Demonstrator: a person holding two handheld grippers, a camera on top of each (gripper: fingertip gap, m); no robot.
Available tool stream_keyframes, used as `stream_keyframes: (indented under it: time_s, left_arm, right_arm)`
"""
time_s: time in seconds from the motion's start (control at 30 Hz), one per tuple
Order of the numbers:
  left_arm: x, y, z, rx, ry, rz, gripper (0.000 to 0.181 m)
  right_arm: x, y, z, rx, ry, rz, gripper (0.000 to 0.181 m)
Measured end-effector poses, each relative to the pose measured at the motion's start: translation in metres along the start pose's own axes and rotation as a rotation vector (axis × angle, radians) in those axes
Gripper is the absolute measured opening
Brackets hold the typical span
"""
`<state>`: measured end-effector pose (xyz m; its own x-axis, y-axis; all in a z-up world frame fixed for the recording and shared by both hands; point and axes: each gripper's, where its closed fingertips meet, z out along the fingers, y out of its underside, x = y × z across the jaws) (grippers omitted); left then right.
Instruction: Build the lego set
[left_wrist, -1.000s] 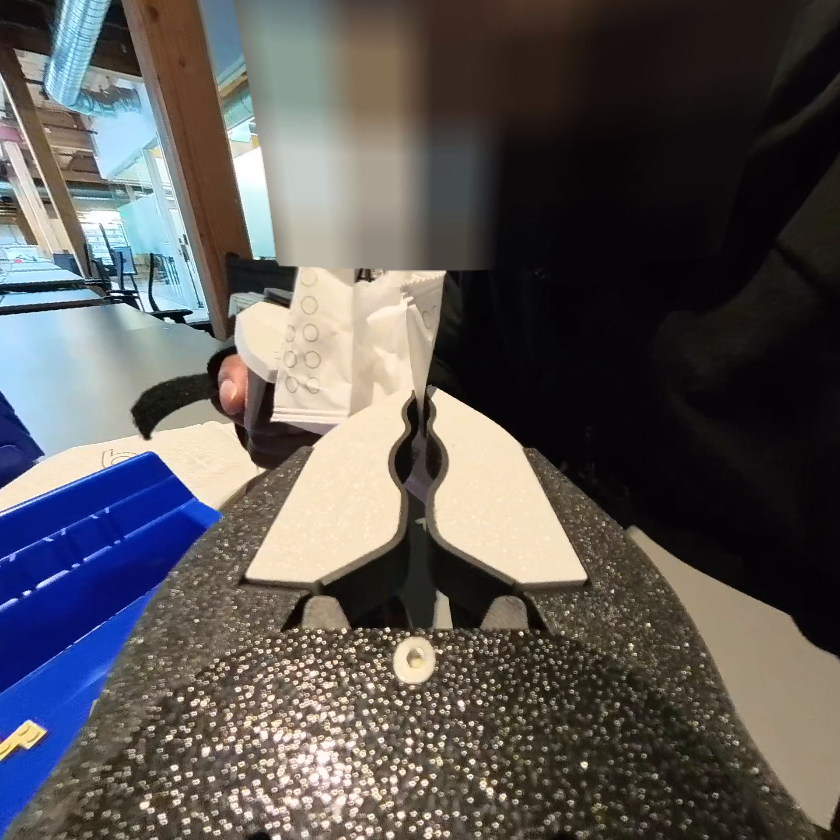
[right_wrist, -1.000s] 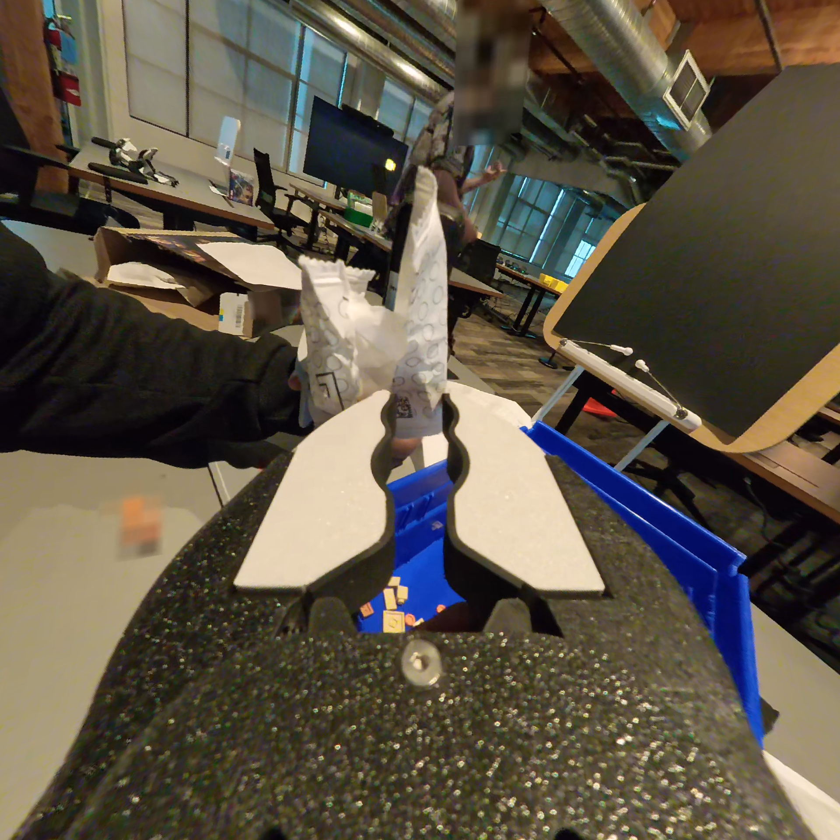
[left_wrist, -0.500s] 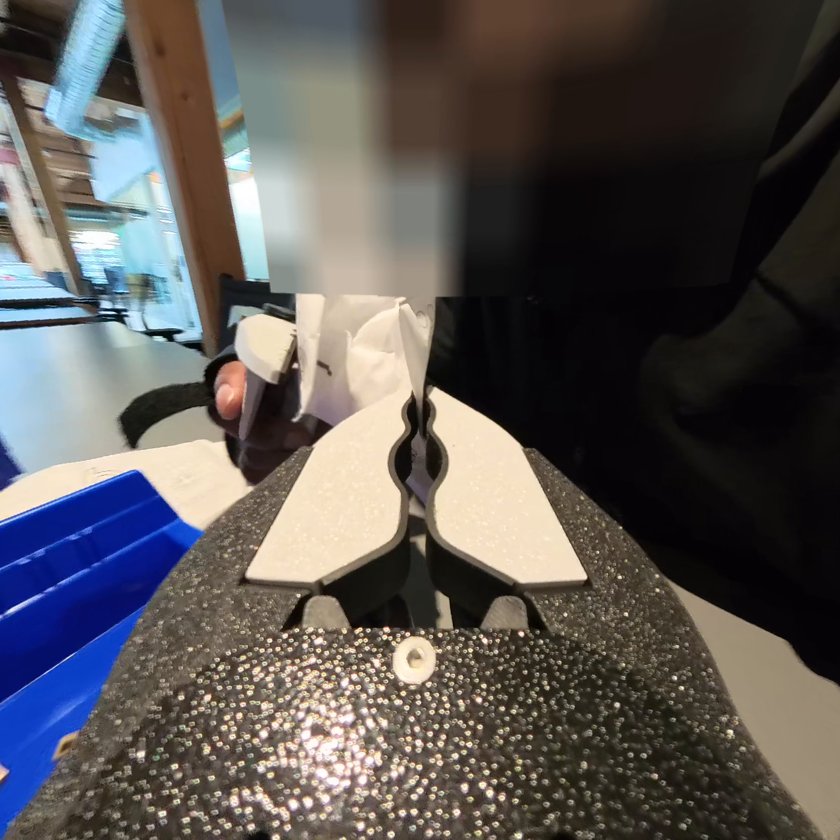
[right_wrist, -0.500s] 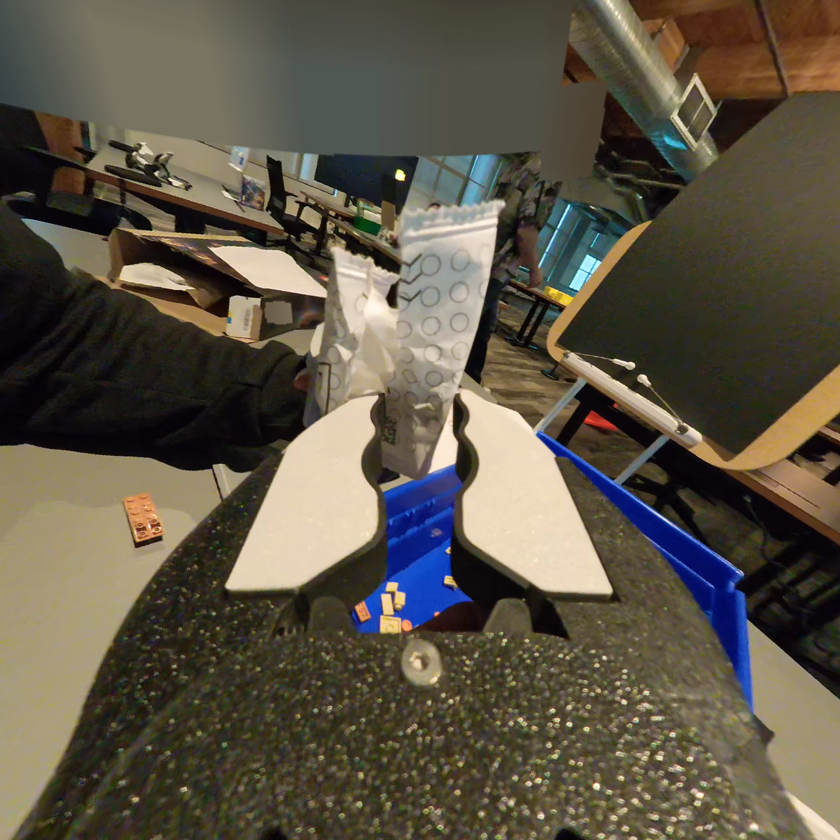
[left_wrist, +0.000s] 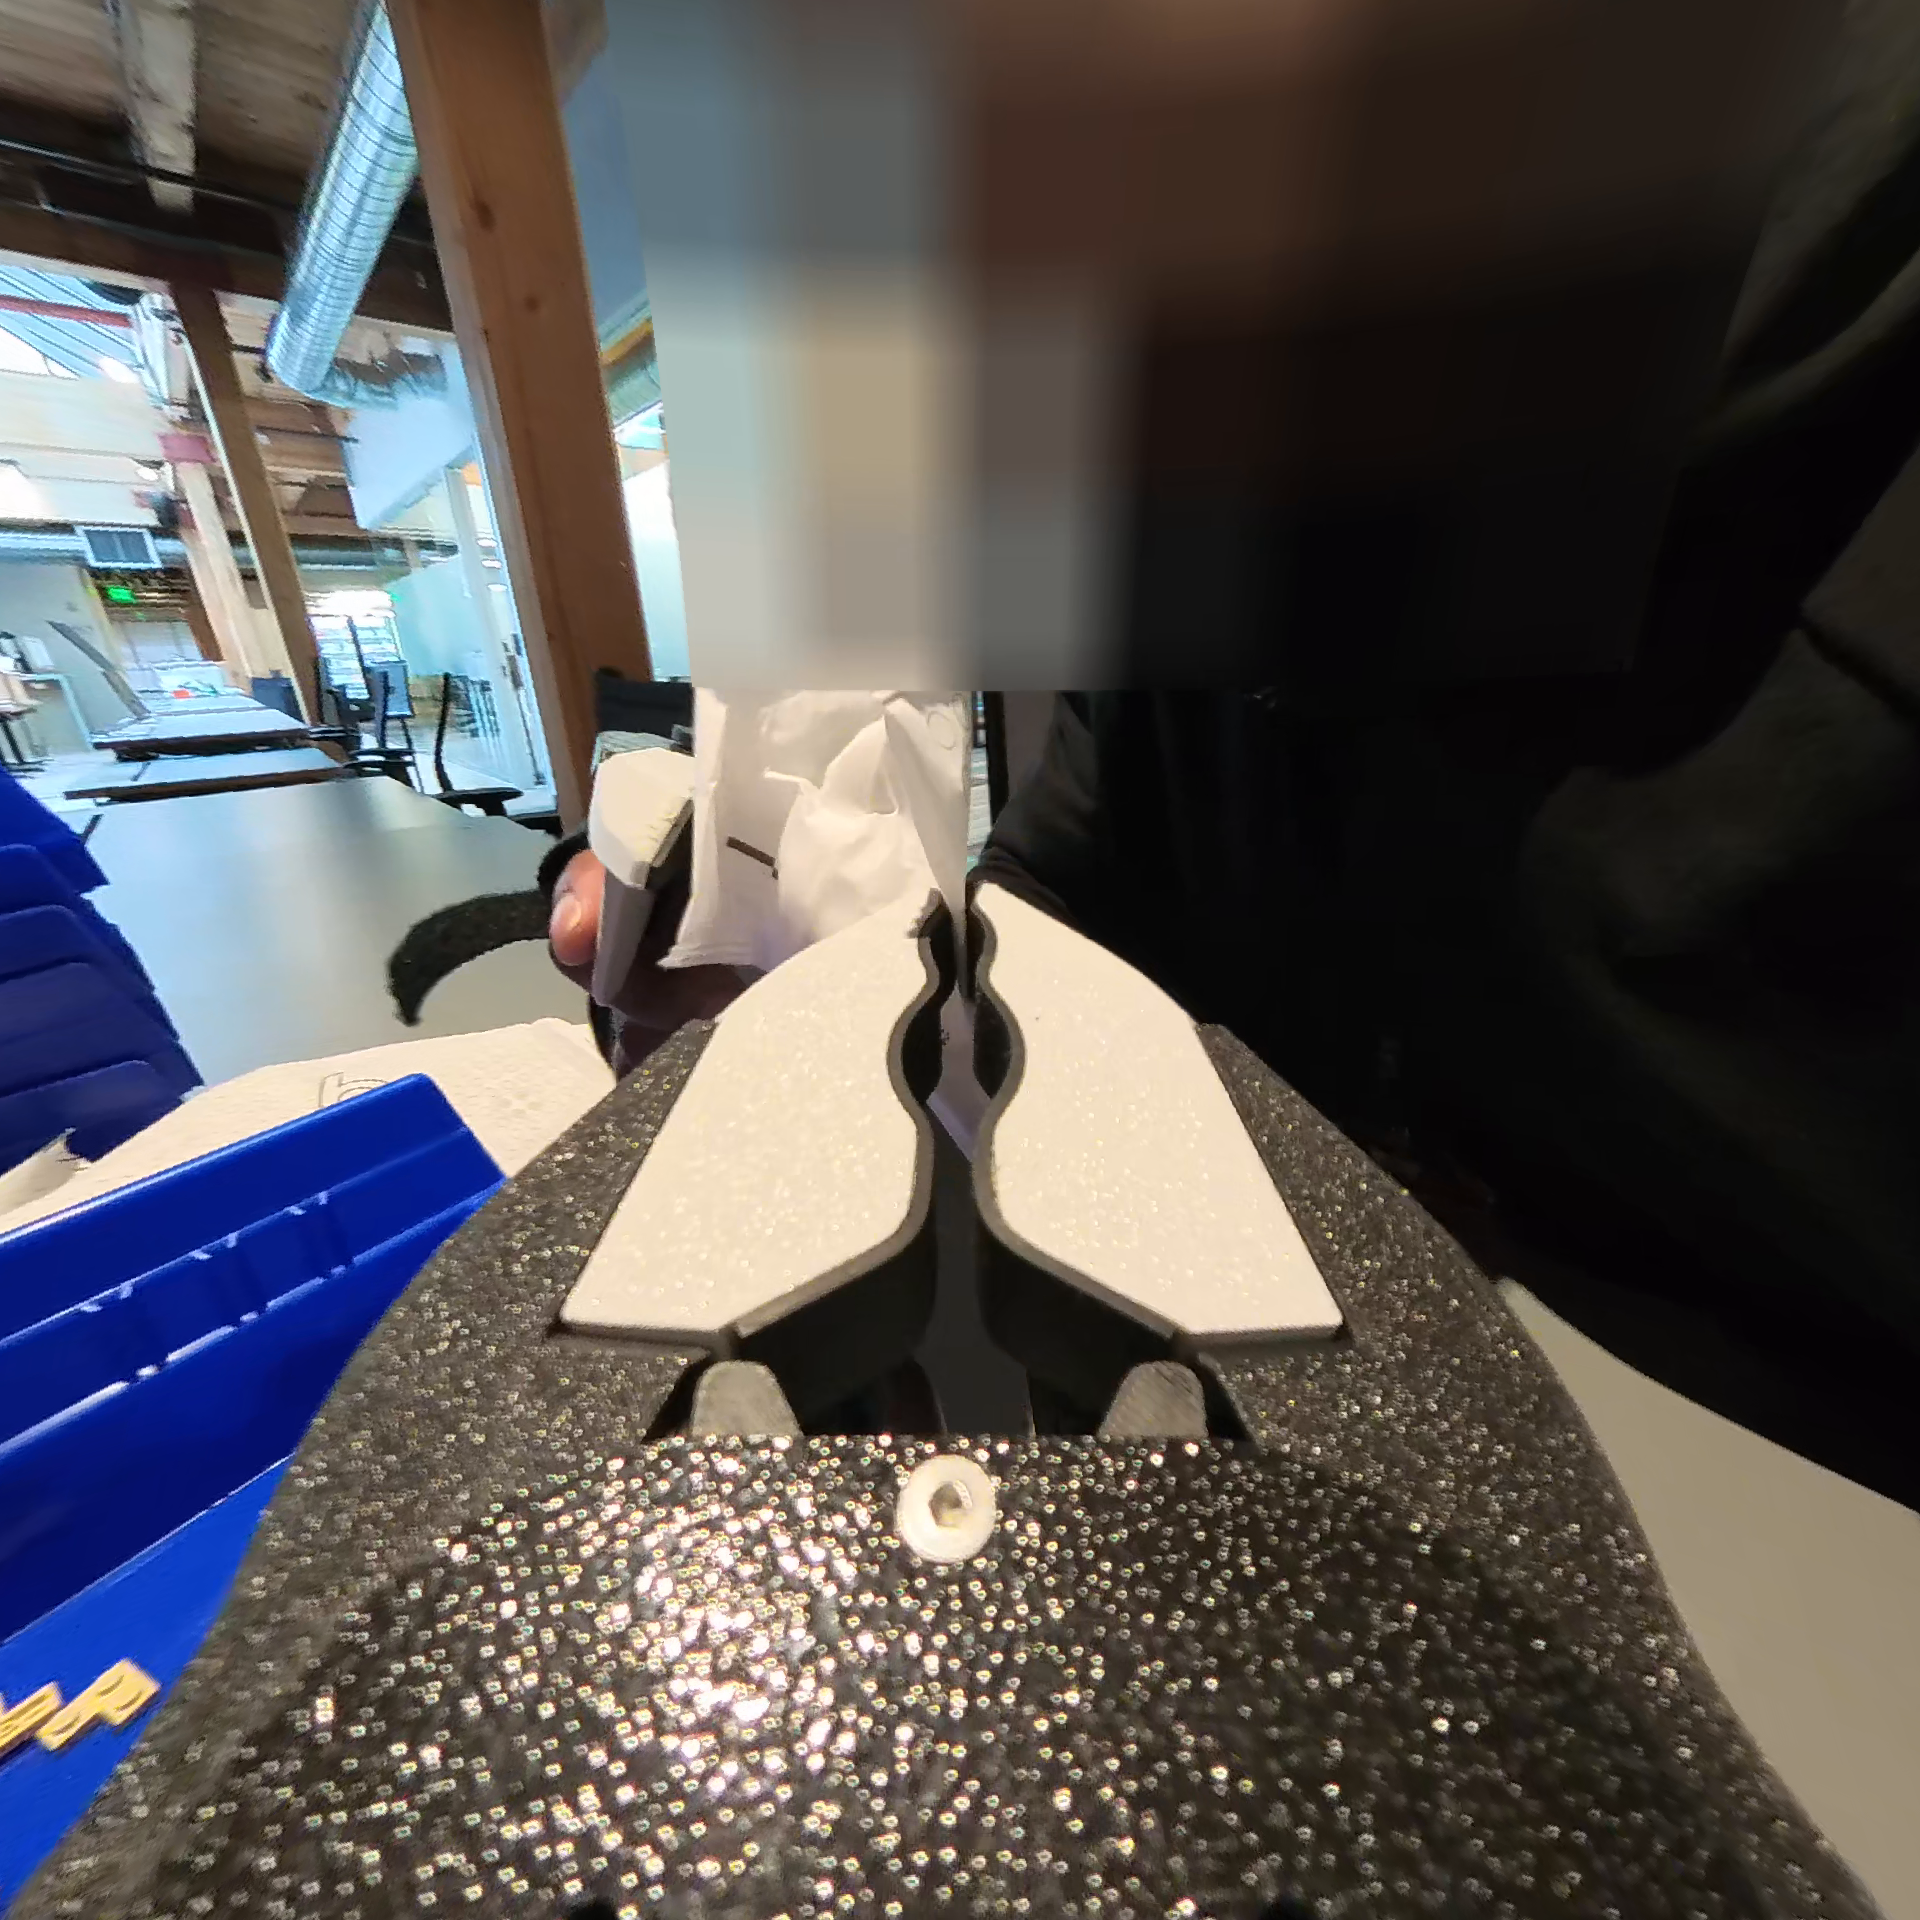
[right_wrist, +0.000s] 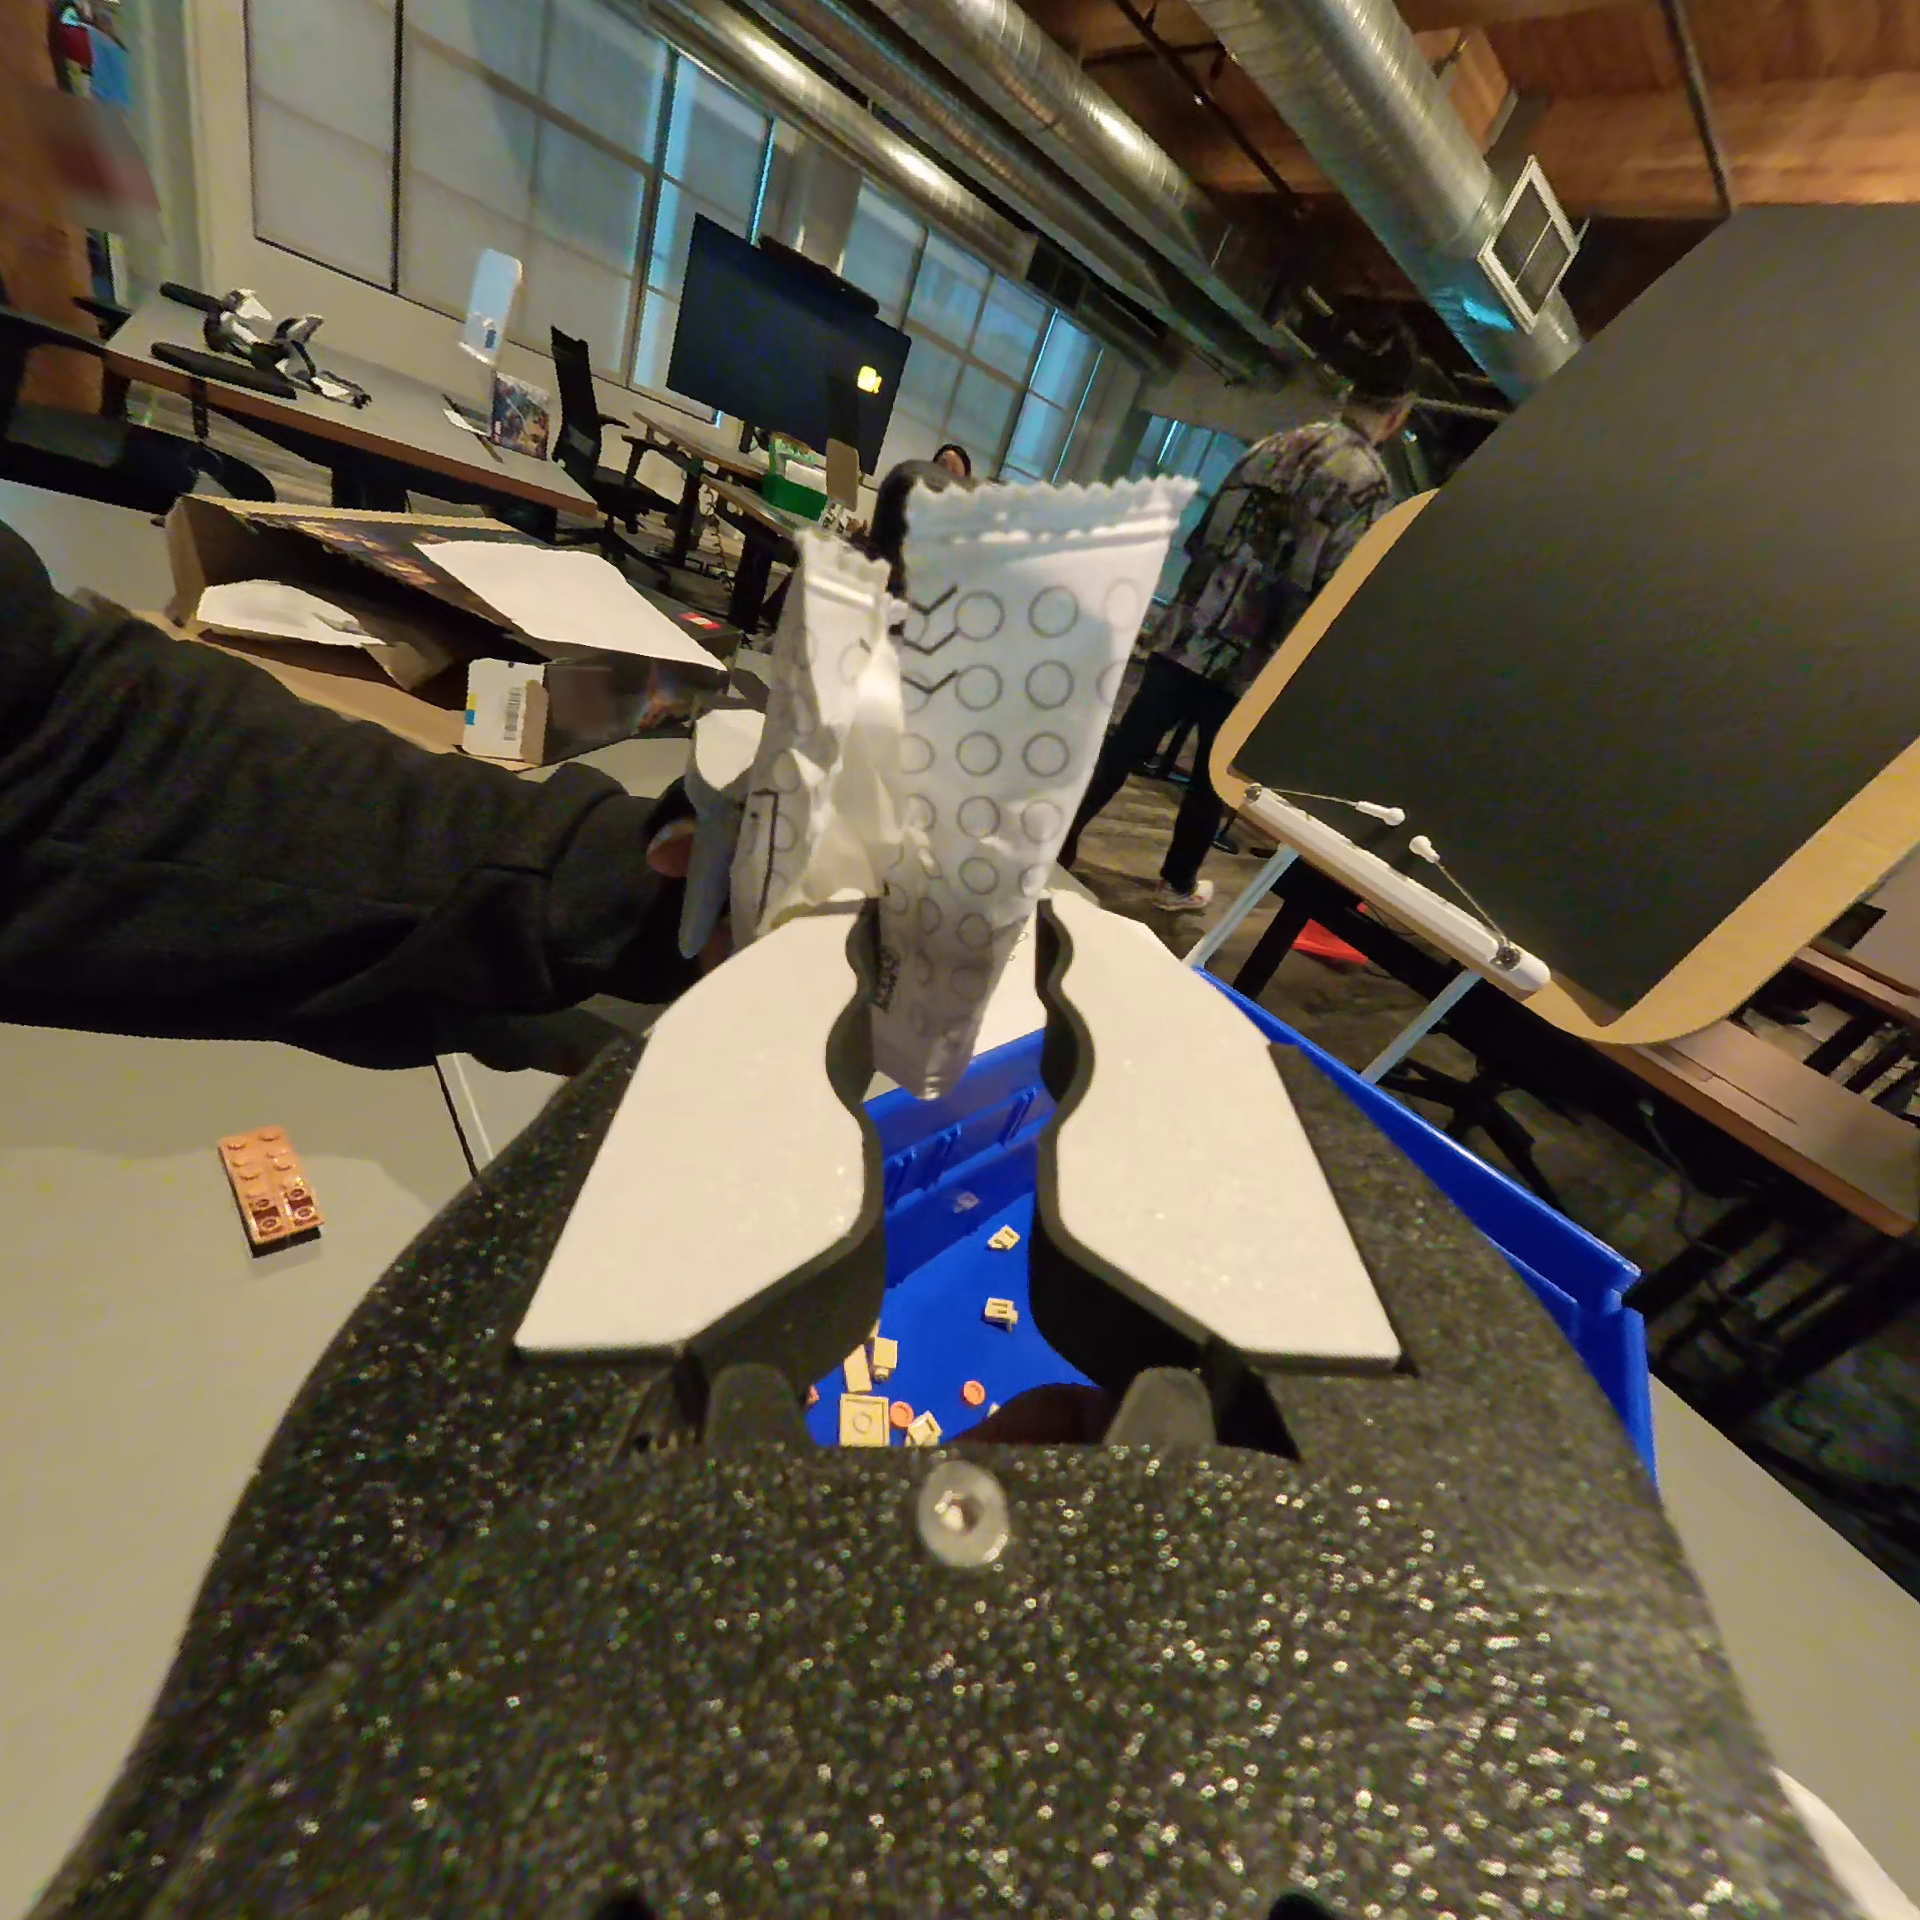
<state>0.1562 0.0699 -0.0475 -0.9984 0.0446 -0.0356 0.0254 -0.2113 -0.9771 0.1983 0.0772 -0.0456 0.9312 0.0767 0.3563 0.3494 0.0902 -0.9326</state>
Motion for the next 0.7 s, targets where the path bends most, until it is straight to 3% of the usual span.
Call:
stream_keyframes:
  time_s: [0.7]
  left_arm:
    - [0.0031,-0.0018,-0.0019,0.005,-0.002,0.021,0.0]
  right_arm:
    - [0.0036,0.0015,-0.0034,0.004,-0.022,0.031,0.03]
